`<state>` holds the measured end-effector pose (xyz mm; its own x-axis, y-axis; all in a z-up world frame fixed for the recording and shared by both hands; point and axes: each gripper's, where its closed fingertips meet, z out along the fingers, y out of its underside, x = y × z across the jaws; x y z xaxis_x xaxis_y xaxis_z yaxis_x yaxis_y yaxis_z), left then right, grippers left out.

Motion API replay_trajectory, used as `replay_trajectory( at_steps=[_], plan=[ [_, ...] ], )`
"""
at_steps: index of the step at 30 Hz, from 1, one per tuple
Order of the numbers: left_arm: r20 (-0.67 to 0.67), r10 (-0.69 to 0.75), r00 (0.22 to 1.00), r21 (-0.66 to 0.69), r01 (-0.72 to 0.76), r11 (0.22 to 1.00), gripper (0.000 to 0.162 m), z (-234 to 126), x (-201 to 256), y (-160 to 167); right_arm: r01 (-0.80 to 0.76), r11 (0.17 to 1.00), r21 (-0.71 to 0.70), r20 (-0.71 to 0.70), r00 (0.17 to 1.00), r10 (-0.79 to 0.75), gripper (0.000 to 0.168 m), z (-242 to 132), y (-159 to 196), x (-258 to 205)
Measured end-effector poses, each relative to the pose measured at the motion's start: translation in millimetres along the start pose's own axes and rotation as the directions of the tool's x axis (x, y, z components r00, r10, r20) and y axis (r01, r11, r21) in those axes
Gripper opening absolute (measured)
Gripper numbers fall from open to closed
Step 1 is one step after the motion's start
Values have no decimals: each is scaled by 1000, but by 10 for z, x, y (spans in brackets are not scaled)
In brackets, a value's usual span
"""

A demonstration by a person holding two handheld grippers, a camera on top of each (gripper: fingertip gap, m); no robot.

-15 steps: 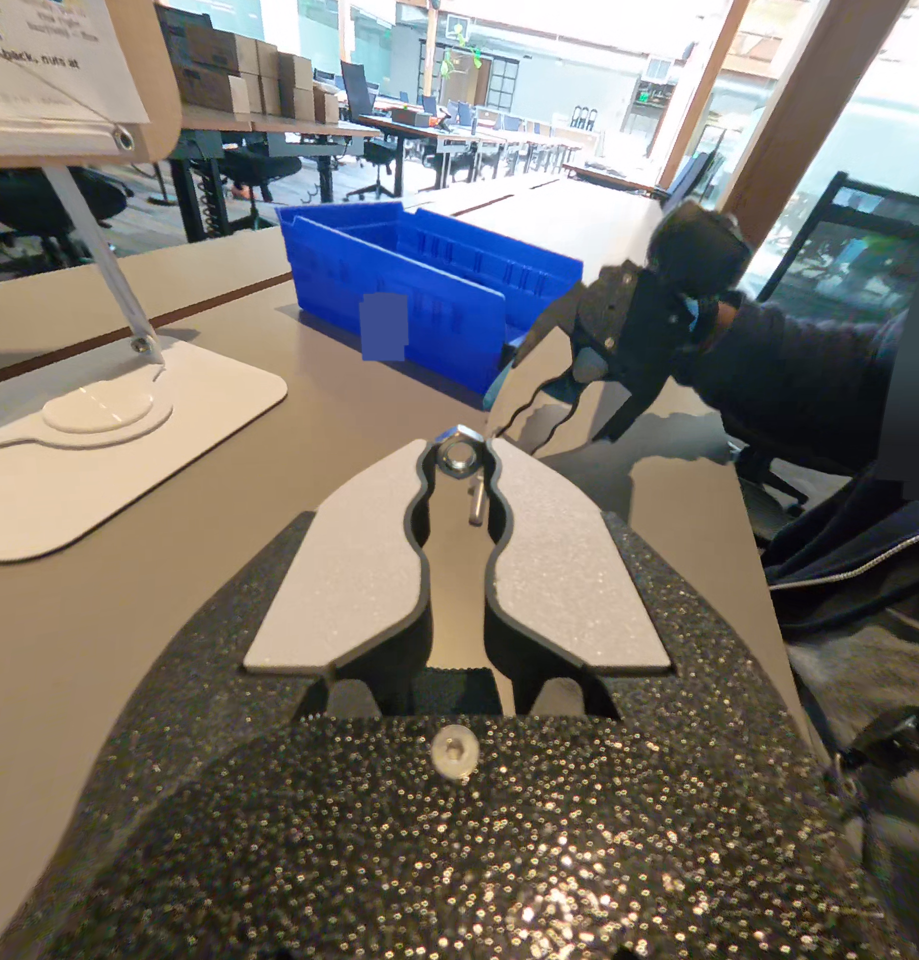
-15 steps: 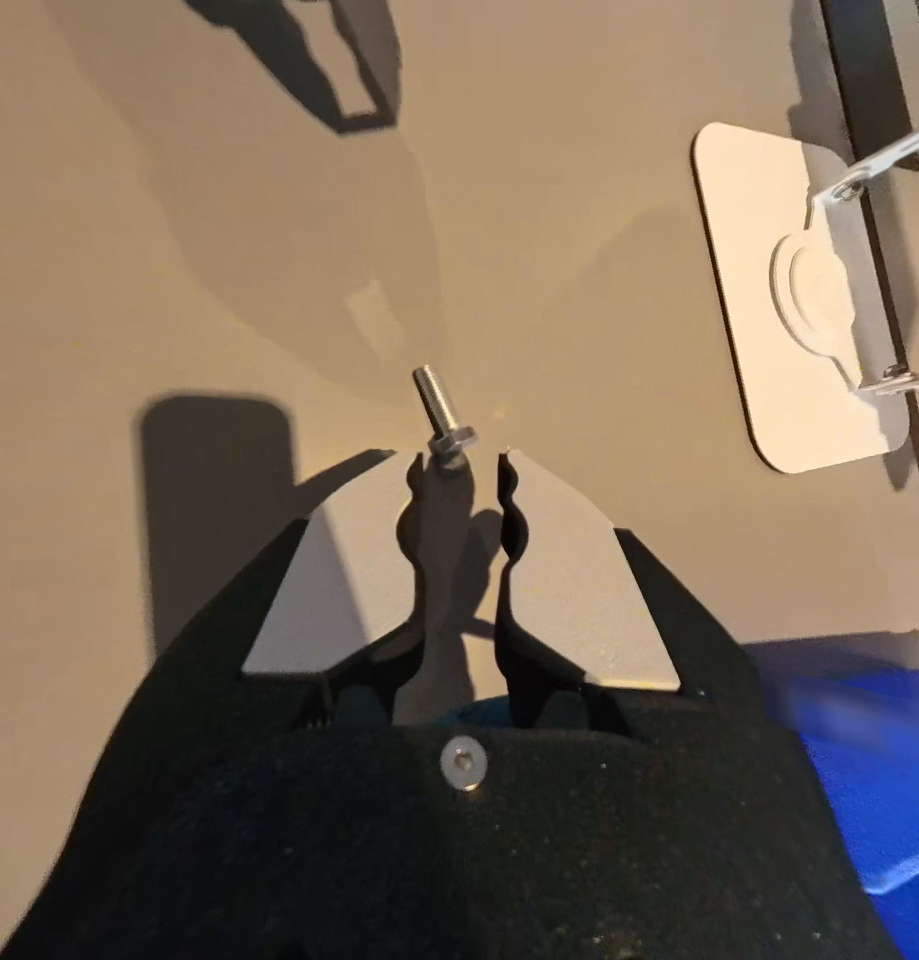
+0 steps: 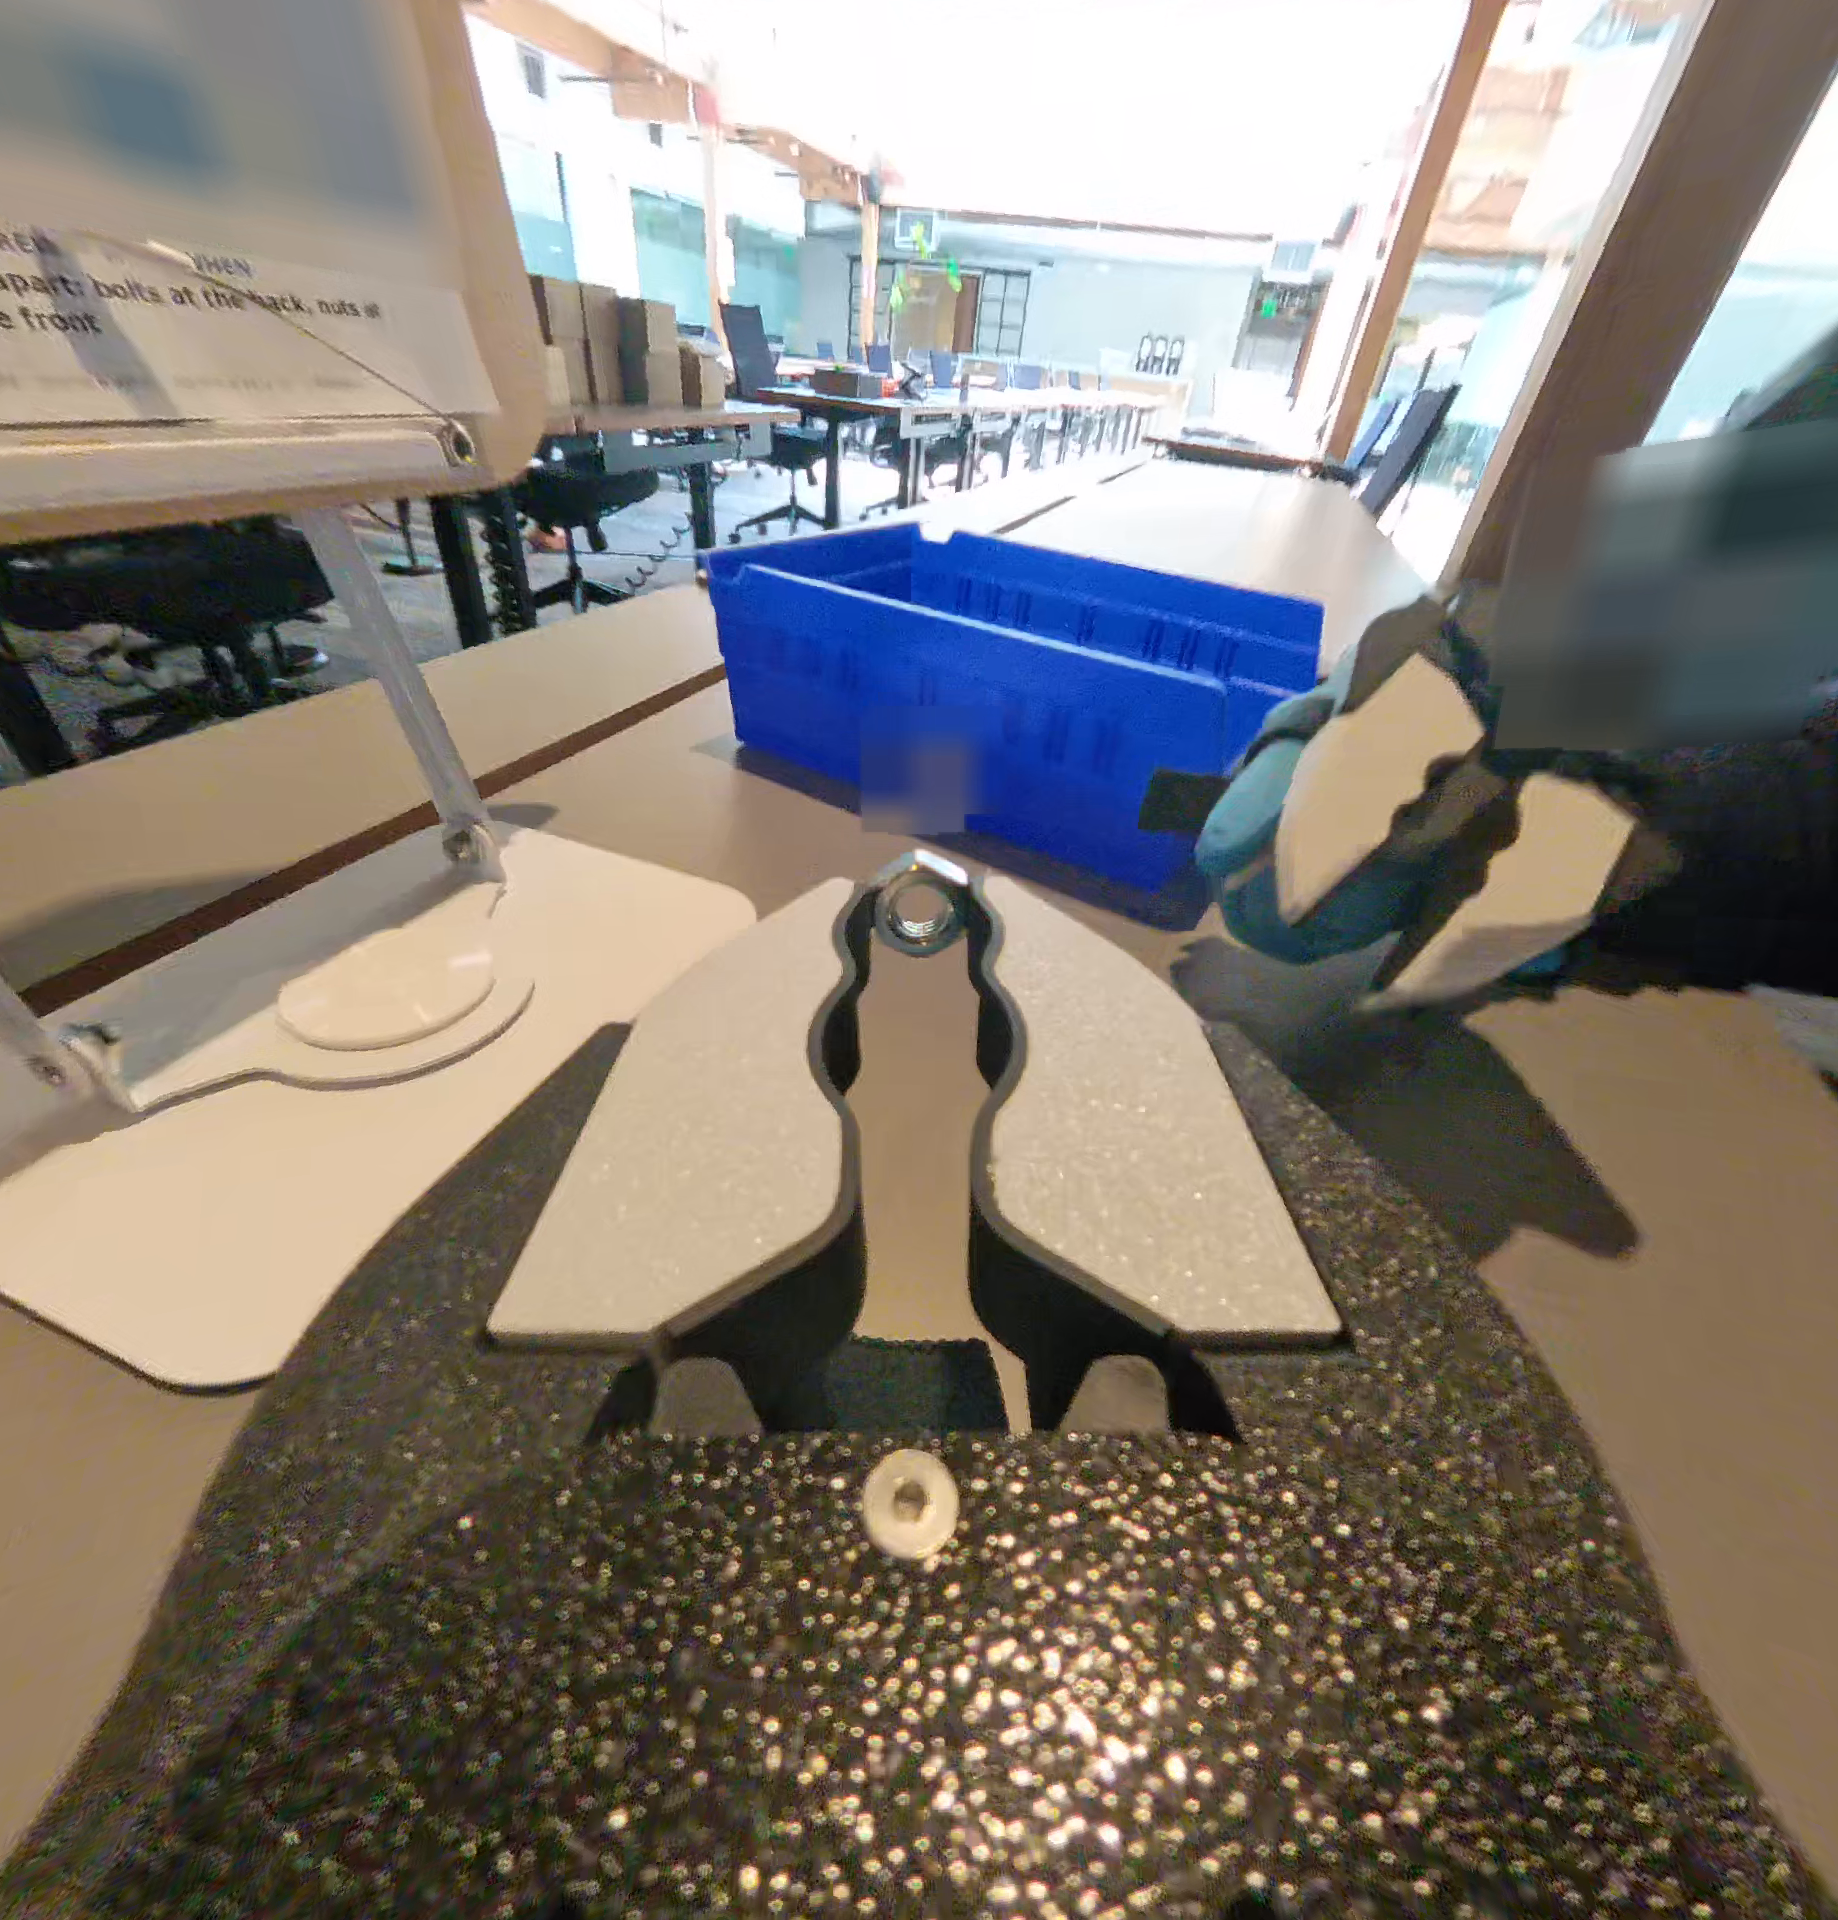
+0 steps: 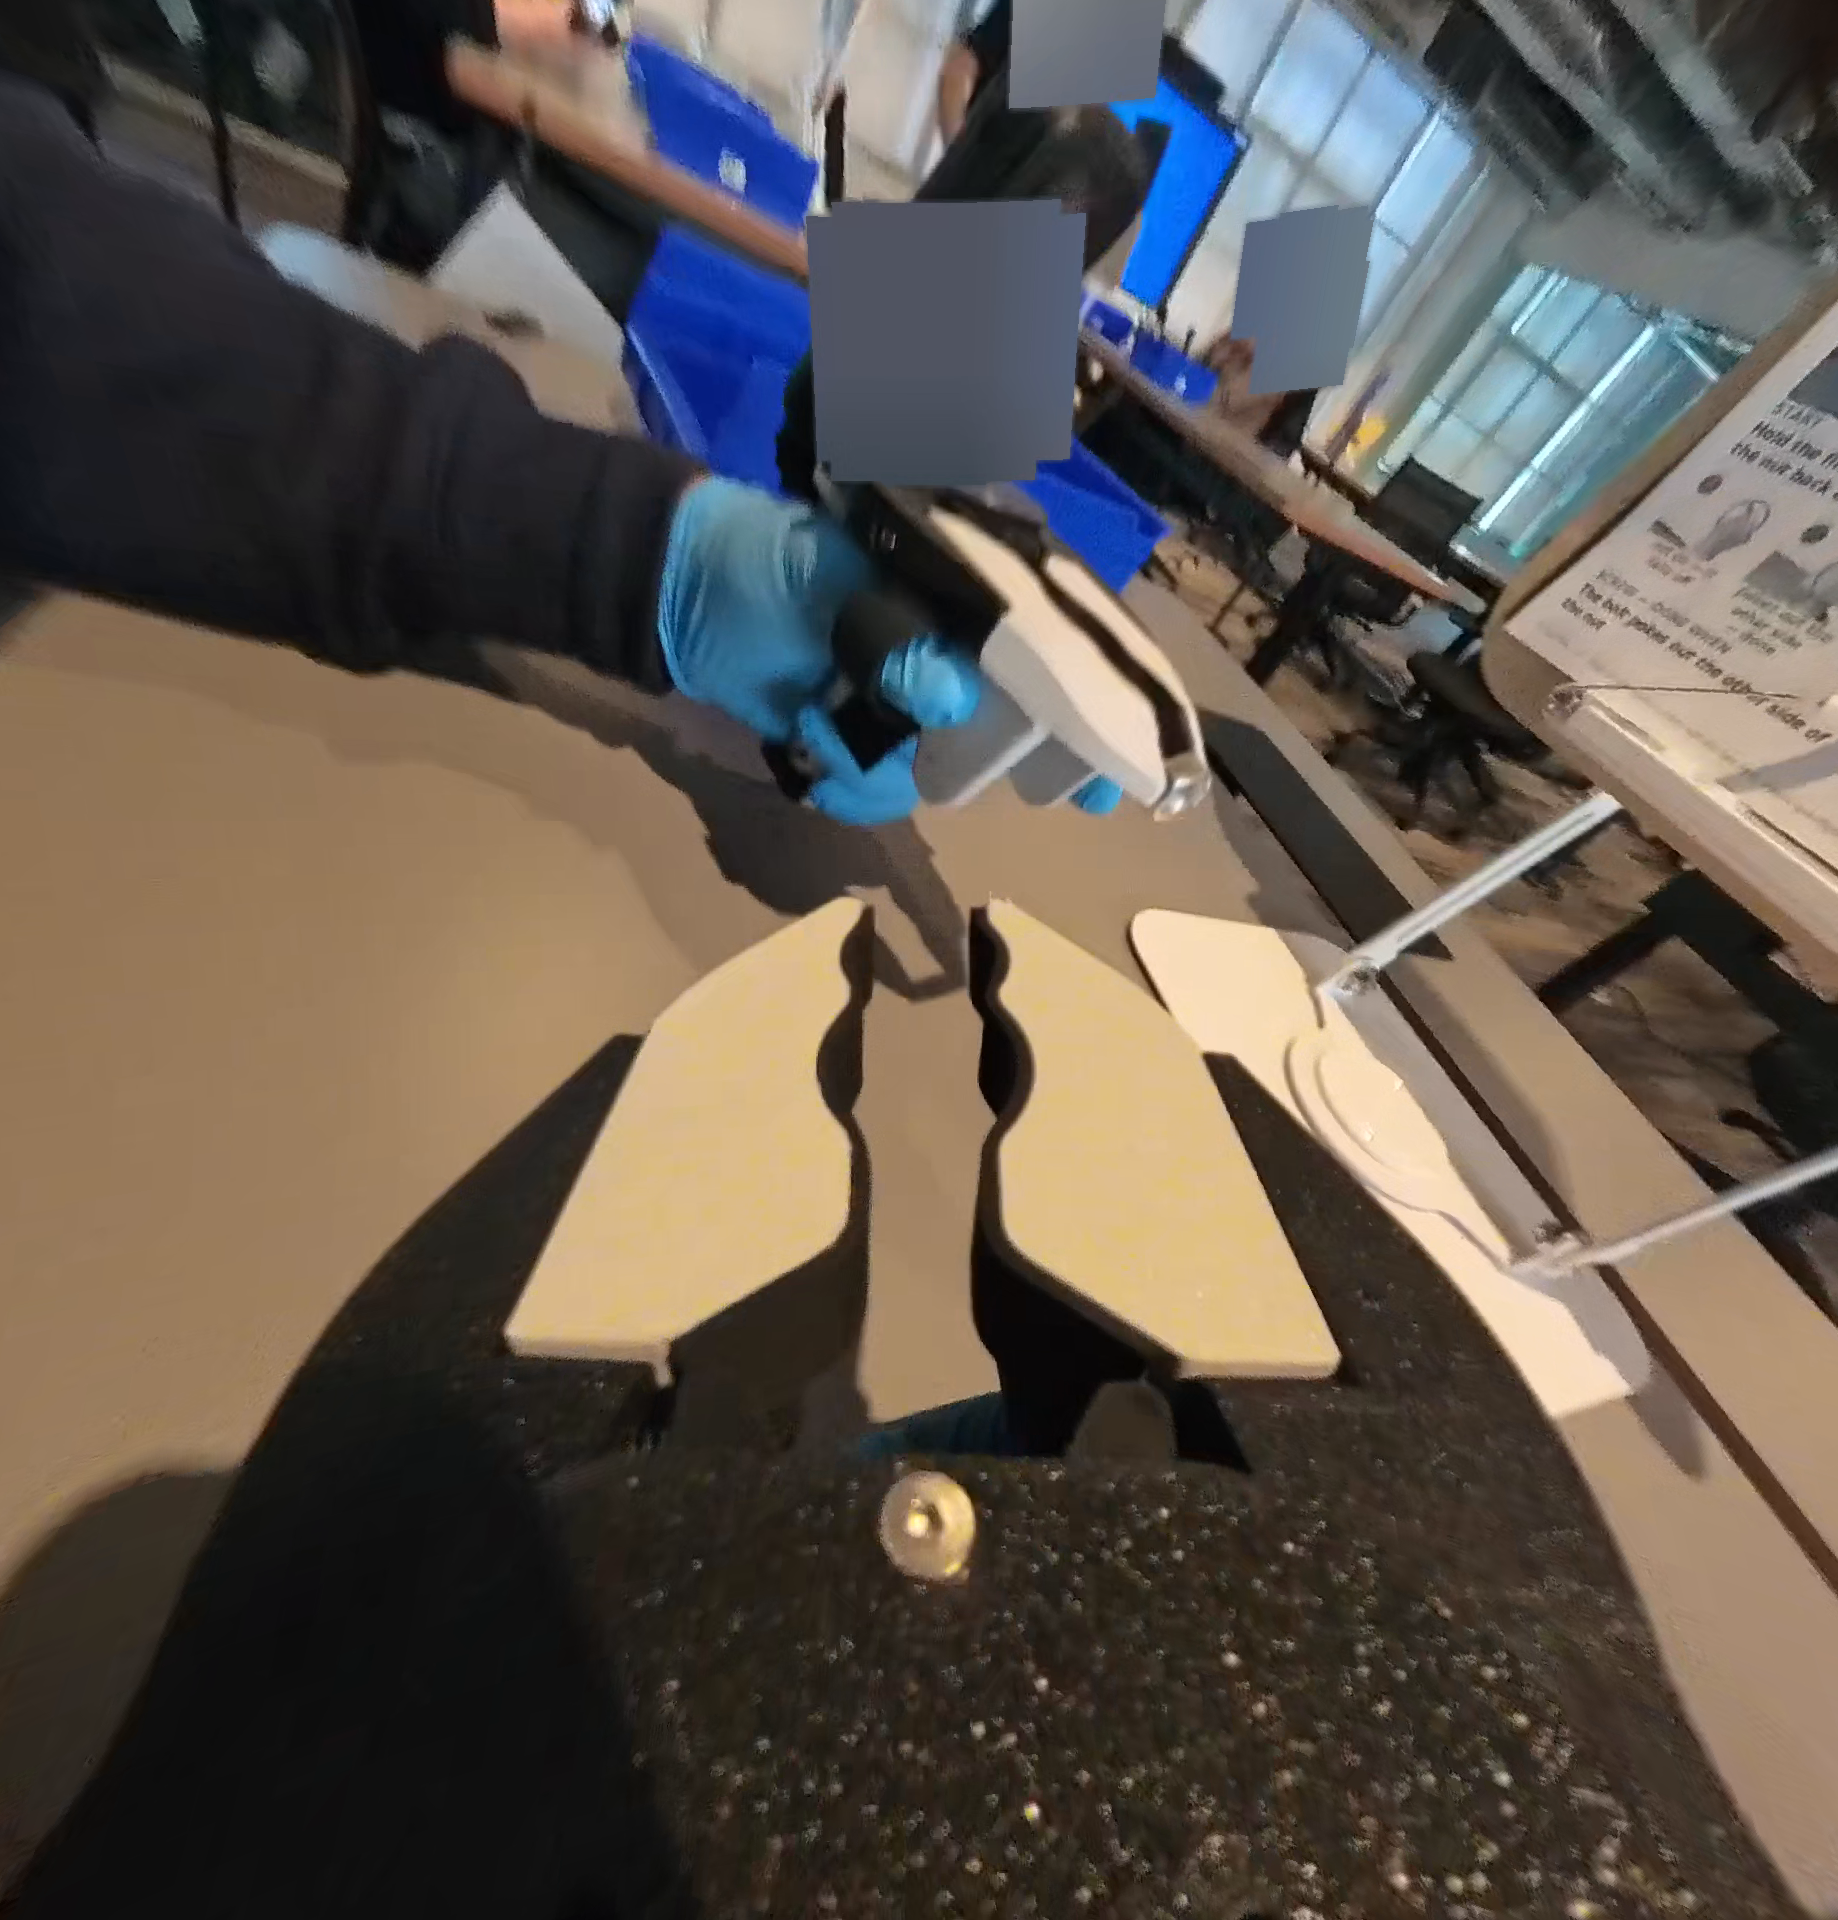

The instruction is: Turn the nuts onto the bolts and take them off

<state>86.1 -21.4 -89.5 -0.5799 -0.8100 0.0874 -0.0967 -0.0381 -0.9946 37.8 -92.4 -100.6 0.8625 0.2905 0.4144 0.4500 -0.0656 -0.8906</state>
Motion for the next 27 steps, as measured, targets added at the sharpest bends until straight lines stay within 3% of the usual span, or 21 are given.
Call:
replay_trajectory(
  at_steps=[3, 16, 27],
  plan=[
    [9, -16, 1000, 5, 16, 1000, 17, 26, -23, 100, -35, 998, 58, 6, 999, 35, 13, -22, -9, 26],
    [10, 65, 998, 10, -65, 998, 17, 82, 85, 131, 41, 999, 20, -1, 999, -41, 16, -135, 21, -216],
    [-39, 94, 995, -5, -94, 996, 17, 131, 220, 159, -65, 998, -2, 35, 997, 65, 23, -137, 212, -182]
  ],
)
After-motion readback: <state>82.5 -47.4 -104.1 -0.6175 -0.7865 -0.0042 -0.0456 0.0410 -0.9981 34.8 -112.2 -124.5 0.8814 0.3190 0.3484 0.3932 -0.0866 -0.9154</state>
